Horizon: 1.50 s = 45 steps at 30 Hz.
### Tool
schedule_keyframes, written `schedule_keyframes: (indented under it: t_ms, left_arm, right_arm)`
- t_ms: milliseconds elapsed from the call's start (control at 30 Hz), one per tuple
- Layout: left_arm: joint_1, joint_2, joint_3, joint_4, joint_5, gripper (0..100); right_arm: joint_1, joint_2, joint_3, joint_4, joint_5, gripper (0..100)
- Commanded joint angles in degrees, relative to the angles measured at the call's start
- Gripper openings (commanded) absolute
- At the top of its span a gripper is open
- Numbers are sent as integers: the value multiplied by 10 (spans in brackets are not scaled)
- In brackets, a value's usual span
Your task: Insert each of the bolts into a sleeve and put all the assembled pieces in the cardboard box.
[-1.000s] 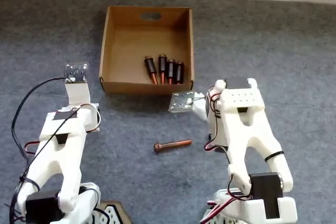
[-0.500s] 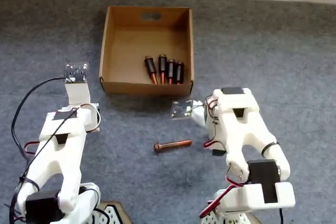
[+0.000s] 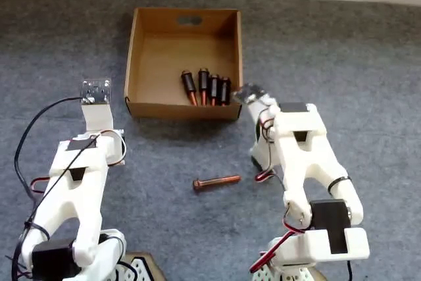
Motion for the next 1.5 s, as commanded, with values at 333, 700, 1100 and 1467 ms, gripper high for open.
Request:
schedule_keyframes:
  t_ms: [333, 700, 1100, 1467]
  left_arm:
    - [-3, -1, -1, -9, 6, 27]
    - [-3, -1, -1, -9, 6, 27]
    - [-3, -1, -1, -9, 6, 27]
    - [-3, -1, -1, -9, 6, 27]
  right_arm:
    - [-15, 0, -31, -4, -168, 161]
    - [-14, 2, 38, -99, -104, 139]
    - [-11, 1, 106, -158, -105, 139]
    - [-10, -1, 109, -151, -48, 139]
